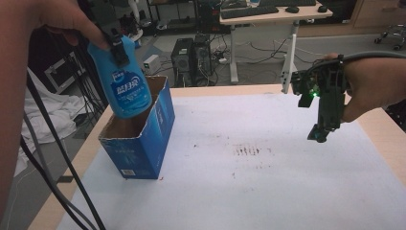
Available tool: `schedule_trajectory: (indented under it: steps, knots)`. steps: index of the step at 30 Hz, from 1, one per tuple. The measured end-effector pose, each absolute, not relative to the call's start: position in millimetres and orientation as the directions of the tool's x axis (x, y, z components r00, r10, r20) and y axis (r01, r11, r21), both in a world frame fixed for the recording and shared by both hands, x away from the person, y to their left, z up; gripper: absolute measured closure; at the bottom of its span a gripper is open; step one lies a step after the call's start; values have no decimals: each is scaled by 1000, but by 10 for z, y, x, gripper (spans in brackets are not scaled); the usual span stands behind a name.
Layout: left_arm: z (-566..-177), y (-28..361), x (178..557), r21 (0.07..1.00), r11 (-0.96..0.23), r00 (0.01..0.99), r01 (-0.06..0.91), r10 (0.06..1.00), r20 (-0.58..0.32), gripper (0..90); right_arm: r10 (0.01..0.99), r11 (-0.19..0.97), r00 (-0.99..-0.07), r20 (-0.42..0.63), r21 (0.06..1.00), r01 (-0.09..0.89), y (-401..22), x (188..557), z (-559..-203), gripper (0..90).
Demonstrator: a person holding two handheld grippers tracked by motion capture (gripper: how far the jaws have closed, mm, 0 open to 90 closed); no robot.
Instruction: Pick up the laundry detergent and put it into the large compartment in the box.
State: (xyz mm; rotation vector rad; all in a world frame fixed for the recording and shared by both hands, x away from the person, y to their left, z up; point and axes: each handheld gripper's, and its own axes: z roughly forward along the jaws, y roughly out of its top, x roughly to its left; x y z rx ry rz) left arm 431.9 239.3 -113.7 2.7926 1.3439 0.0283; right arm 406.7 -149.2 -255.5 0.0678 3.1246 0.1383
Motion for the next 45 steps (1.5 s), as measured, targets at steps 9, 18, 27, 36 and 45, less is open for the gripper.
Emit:
schedule_trajectory:
  steps: [9,18,27,36,45]
  knots:
    - [-1311,2542,4363,28,-589,589,807,808,4,382,43,996,-999,-9,85,42,-1441,4074,-2568,12]
    - [-1578,2526,4400,18,-636,636,772,772,-10,381,48,995,-999,-13,85,47,-1457,4075,-2565,12]
    - [-1913,2509,4405,26,-716,716,698,698,-12,381,46,995,-999,-19,88,44,-1458,4071,-2563,12]
    - [-2295,2506,4408,-8,-786,786,618,618,-17,382,43,995,-999,-22,88,41,-1445,4075,-2570,12]
    - [-2530,2513,4391,-12,-825,825,565,565,6,381,41,995,-999,-22,87,39,-1415,4086,-2586,12]
